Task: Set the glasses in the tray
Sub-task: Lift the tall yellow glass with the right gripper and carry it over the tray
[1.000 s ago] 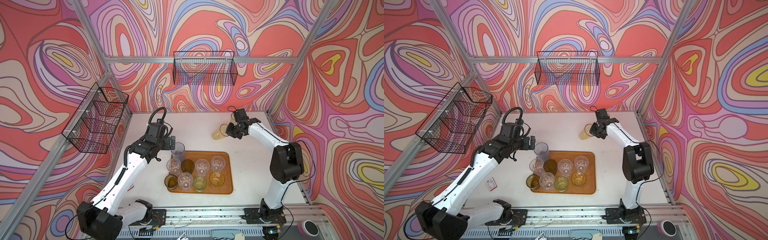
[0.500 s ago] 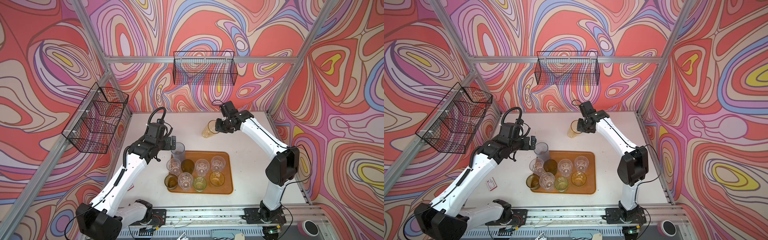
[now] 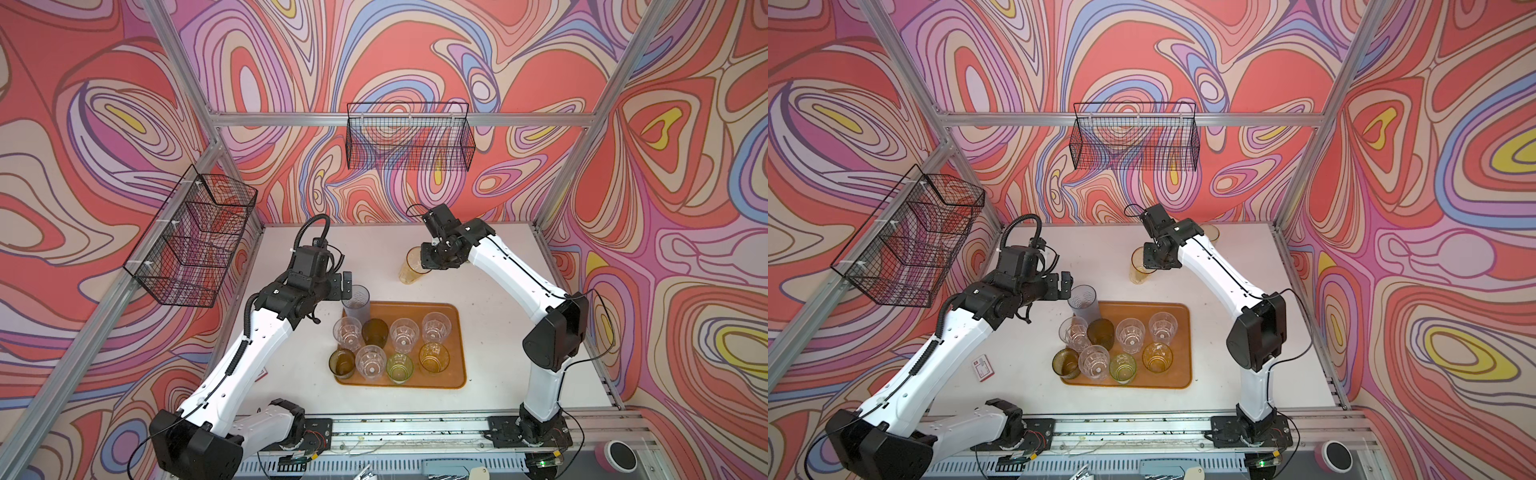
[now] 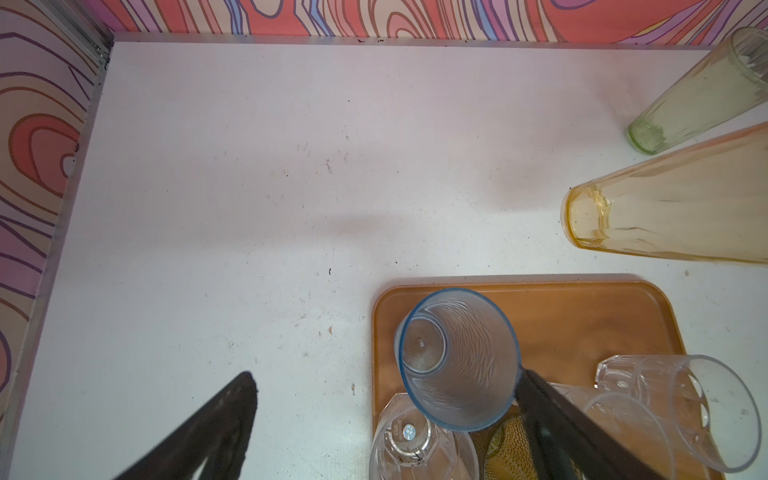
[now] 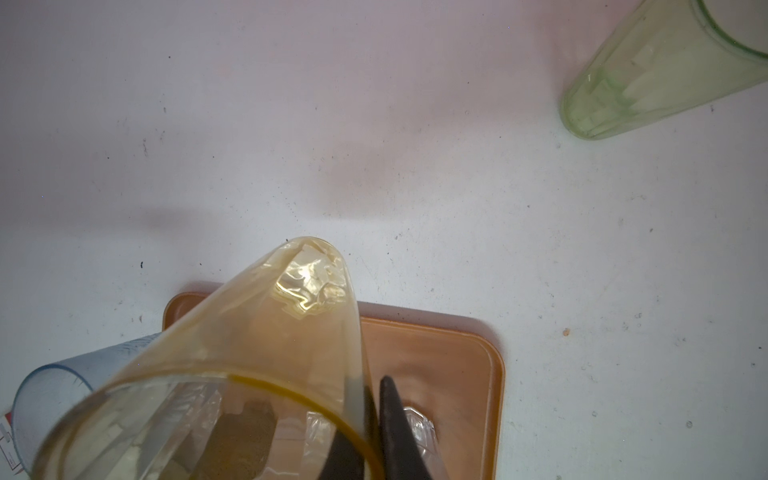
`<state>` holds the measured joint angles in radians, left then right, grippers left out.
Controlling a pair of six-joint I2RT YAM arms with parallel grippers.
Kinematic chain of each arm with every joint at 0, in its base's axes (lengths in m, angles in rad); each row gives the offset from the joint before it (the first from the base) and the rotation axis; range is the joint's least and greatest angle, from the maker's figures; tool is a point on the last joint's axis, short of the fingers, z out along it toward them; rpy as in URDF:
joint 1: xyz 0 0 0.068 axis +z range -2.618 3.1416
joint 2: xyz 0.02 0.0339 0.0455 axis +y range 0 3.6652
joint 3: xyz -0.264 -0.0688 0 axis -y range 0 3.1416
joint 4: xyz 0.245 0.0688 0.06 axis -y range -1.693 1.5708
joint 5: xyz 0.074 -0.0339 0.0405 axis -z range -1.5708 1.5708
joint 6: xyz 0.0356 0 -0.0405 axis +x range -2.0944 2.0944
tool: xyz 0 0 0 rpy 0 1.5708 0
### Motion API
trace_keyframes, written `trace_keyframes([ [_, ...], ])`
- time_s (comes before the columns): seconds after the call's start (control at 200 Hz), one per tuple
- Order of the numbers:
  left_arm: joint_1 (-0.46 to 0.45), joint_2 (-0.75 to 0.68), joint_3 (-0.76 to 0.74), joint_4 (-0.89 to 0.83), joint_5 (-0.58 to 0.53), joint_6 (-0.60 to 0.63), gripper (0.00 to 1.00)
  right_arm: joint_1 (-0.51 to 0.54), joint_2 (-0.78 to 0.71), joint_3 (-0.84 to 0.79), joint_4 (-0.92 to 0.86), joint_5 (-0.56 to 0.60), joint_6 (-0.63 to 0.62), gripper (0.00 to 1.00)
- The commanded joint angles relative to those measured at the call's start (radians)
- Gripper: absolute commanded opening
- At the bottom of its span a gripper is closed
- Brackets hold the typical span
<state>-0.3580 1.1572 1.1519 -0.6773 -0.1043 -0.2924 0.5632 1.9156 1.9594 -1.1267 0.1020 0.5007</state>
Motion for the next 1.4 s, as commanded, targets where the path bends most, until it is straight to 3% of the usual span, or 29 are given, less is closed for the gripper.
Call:
trace_keyframes([
  [0.0,0.006,-0.025,0.016,-0.024,0.001,-0.011,1.00,0.026,0.029,0.047,-0.027,0.027,-0.016,0.00],
  [1.392,0.006,-0.027,0.010,-0.029,0.009,-0.021,1.00,0.160,0.159,0.092,-0.120,0.029,0.000,0.00],
])
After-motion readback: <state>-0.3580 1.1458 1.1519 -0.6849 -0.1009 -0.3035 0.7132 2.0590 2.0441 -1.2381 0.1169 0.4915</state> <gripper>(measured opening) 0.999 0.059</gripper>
